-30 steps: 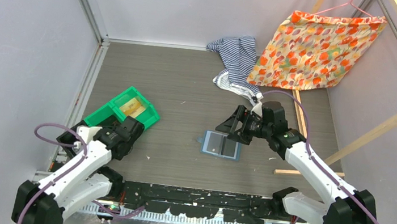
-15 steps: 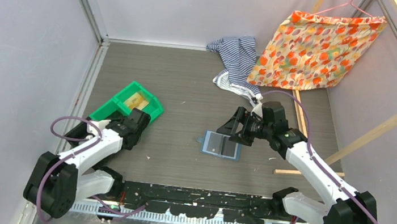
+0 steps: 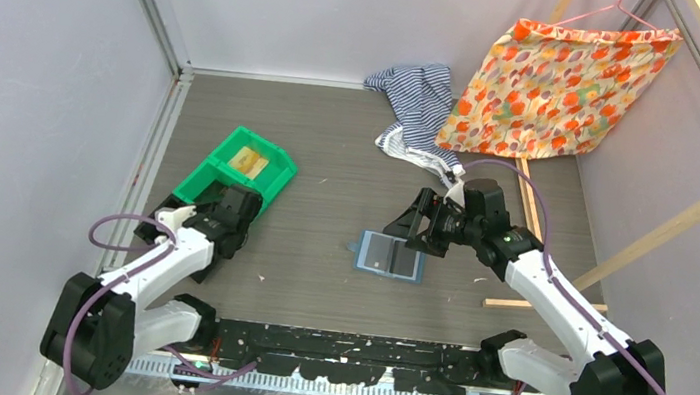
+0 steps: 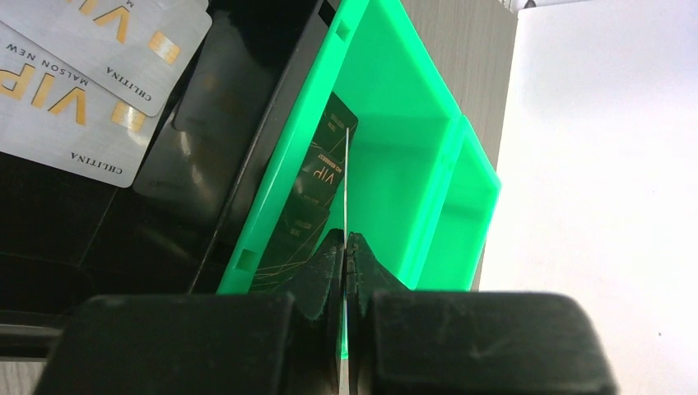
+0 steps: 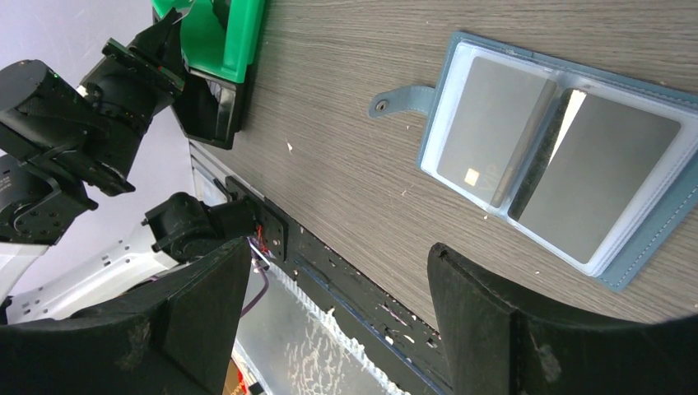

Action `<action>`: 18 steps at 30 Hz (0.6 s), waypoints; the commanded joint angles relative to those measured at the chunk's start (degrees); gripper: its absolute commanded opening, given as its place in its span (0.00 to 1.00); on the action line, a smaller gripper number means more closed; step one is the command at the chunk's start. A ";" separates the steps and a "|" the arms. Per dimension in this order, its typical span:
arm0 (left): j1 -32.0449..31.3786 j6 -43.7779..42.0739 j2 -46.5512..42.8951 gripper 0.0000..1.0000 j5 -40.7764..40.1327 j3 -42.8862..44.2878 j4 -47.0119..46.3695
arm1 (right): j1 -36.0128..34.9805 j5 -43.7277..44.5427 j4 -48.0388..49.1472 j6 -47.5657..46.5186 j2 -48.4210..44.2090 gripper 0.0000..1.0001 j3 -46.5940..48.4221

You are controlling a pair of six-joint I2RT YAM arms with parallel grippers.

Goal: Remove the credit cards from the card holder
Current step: Place the credit card in the storage box.

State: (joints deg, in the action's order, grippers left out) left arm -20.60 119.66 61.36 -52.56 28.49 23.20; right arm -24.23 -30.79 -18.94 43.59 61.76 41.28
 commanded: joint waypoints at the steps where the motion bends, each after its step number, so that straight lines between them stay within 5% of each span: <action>1: 0.26 15.53 0.92 0.00 -2.09 2.71 2.48 | 0.24 -1.18 1.09 -0.64 -0.16 0.83 2.03; 10: 0.21 27.31 8.23 0.00 2.50 18.12 25.14 | 0.34 -0.61 0.22 -0.79 -1.21 0.83 1.97; 18: 0.21 29.80 8.89 0.01 5.92 16.05 25.84 | 0.34 -0.81 -0.08 -1.06 -1.24 0.83 2.34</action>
State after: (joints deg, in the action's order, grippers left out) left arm -20.60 119.79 70.43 -47.75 46.98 45.91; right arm -24.21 -30.79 -18.98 43.59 61.76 41.28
